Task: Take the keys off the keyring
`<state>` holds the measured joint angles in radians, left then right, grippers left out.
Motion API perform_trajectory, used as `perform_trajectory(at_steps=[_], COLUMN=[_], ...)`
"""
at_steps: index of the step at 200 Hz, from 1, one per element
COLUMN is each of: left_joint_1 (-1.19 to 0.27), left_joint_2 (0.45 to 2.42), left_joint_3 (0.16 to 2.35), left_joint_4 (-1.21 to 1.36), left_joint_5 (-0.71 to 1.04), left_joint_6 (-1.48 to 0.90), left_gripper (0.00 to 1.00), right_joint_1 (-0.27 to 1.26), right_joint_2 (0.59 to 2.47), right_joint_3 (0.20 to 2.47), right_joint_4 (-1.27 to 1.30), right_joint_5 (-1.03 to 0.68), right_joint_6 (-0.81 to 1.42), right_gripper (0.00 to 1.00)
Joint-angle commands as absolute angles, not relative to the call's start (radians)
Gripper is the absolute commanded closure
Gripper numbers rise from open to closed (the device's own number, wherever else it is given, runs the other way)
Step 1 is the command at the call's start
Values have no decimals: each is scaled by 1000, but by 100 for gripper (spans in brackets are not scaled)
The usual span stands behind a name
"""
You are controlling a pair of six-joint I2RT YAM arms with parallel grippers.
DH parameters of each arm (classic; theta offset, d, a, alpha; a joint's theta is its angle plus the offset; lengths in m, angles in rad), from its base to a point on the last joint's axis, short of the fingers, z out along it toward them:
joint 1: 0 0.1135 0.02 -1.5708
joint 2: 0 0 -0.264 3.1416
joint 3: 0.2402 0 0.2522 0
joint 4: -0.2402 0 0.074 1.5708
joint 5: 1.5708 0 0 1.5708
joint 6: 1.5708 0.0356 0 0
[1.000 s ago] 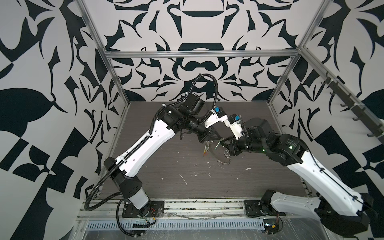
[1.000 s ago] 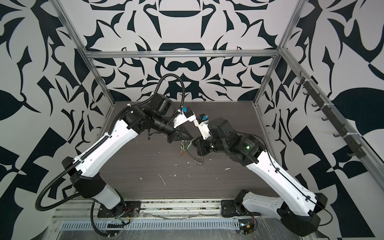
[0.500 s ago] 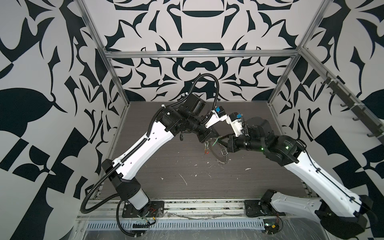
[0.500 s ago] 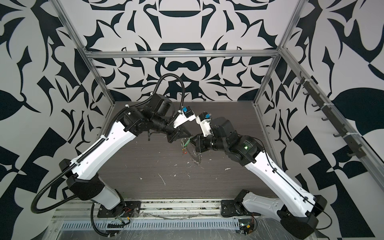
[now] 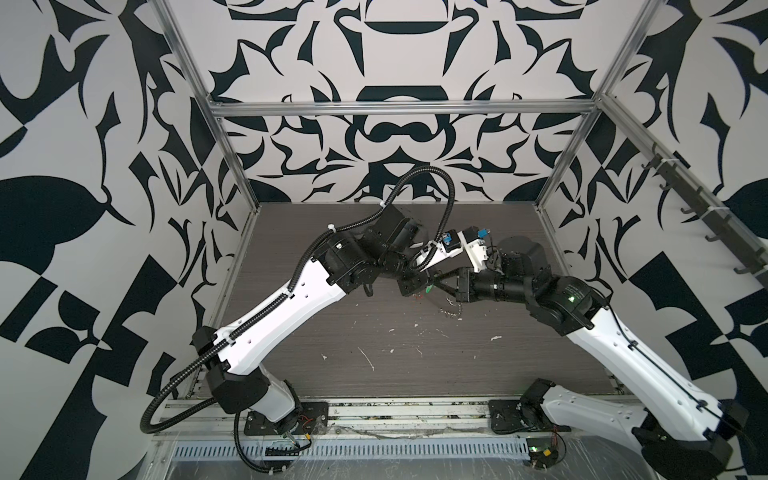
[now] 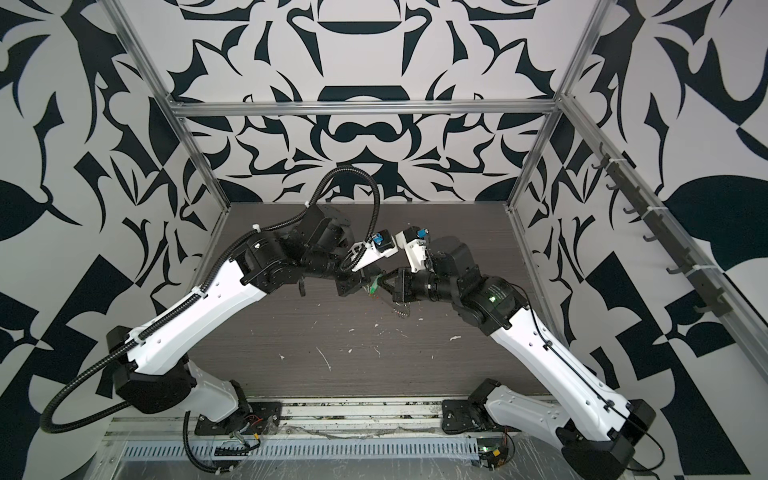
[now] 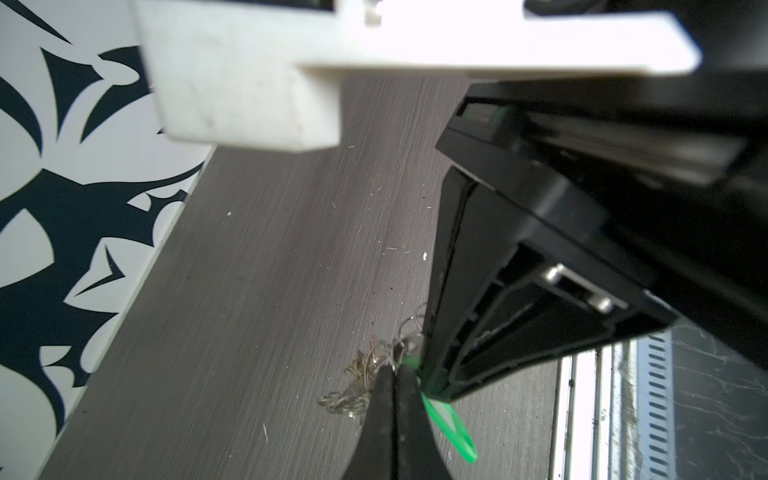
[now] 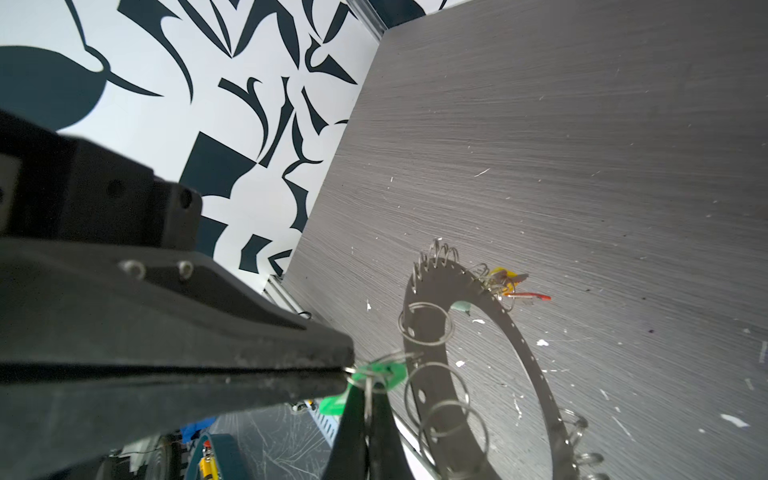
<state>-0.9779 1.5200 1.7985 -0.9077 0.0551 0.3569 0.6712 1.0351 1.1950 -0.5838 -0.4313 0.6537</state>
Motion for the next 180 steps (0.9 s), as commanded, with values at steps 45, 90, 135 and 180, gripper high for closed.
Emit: perform_trajectory(at_steps=[45, 90, 135, 180], left_joint_1=[-976, -977, -982, -1000], left_joint_2=[1415, 1334, 1223, 1140], left_joint_3=[1630, 1467, 1271, 1091], left_joint_4=[-667, -536, -376, -162], left_joint_5=[-110, -89, -81, -79], left_joint_6=[409, 456, 469, 489], left_gripper=[100, 100, 100, 100], right_joint_1=[675, 675, 674, 672], right_joint_2=[993, 986, 959, 956], right_joint_3=[1187, 1156, 1120, 1101], right_joint_4=[-515, -549, -570, -610], right_joint_5=[-566, -620, -646, -662], right_joint_6=[684, 661, 636, 620], right_gripper=[100, 100, 100, 100])
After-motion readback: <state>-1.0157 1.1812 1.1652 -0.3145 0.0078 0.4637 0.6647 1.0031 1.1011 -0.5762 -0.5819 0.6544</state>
